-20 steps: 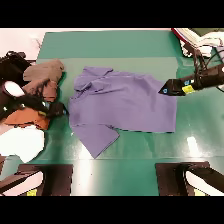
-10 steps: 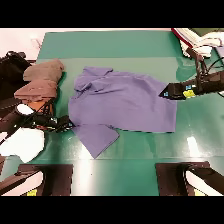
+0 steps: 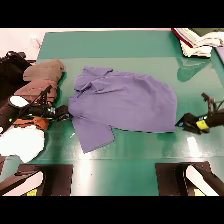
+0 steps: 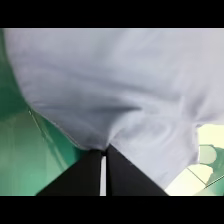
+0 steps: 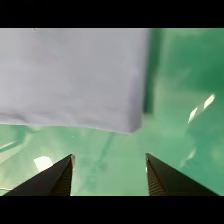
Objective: Fold the shirts.
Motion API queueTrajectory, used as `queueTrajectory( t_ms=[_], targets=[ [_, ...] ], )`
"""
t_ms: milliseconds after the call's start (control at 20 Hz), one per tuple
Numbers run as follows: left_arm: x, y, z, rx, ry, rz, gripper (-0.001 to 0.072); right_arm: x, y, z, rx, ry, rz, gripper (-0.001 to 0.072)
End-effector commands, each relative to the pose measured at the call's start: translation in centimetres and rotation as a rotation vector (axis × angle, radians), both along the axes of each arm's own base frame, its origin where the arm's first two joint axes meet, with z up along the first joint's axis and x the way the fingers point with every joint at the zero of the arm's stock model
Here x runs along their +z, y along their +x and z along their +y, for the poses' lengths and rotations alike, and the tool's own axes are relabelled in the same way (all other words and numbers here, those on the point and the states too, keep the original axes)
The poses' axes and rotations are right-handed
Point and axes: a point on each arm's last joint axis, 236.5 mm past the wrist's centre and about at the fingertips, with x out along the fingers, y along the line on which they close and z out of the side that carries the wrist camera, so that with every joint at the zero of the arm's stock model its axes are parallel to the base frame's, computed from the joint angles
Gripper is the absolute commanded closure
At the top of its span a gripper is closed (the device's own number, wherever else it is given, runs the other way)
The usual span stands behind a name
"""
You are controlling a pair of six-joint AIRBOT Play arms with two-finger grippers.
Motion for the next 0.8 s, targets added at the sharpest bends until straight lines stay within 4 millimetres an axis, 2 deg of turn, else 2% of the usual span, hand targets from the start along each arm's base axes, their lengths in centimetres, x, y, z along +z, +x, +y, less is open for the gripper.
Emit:
queueTrajectory(
  t_ms=[0,150,200,300,400,450,500,550,600,650,700,750],
  targets=[
    [1.1,0.7,0.0,-0.011,-0.001,-0.029,0.0685,-4.0,-0.8,1.2,-0.100,0.138,0.012,0.0258],
    [1.2,0.7,-0.1,-0.009,-0.003,-0.026,0.0685,-5.9,1.3,1.8,-0.117,0.141,-0.011,0.0268],
    [1.2,0.7,-0.1,-0.009,-0.003,-0.026,0.0685,-6.2,1.9,1.9,-0.105,0.129,-0.017,0.0299],
    [1.2,0.7,-0.1,0.001,-0.006,-0.021,0.0685,-6.2,2.9,2.2,-0.057,0.112,-0.026,0.0449],
    [1.4,0.8,0.0,0.008,-0.008,-0.019,0.0686,-5.3,3.8,2.6,0.016,0.081,-0.050,0.0696],
    [2.1,1.1,-0.1,-0.002,-0.007,-0.034,0.0686,-4.3,4.4,2.8,0.053,0.063,-0.081,0.0696],
    [3.6,1.6,-0.1,-0.008,-0.005,-0.074,0.0686,-2.4,5.4,3.1,0.085,0.049,-0.136,0.0696],
    [6.6,2.6,0.0,-0.010,0.002,-0.158,0.0686,0.2,6.4,3.3,0.116,0.031,-0.203,0.0696],
    [10.4,3.5,0.1,-0.005,0.011,-0.253,0.0686,3.8,7.6,3.4,0.146,0.005,-0.298,0.0696],
    [15.4,4.2,0.2,-0.004,0.022,-0.378,0.0686,7.8,8.6,3.4,0.172,-0.029,-0.402,0.0696],
    [20.9,4.3,0.1,-0.010,0.034,-0.515,0.0686,12.8,9.4,3.4,0.197,-0.073,-0.527,0.0696],
    [27.3,3.7,0.1,-0.011,0.047,-0.676,0.0686,17.9,9.7,3.4,0.212,-0.121,-0.651,0.0696]
  ],
)
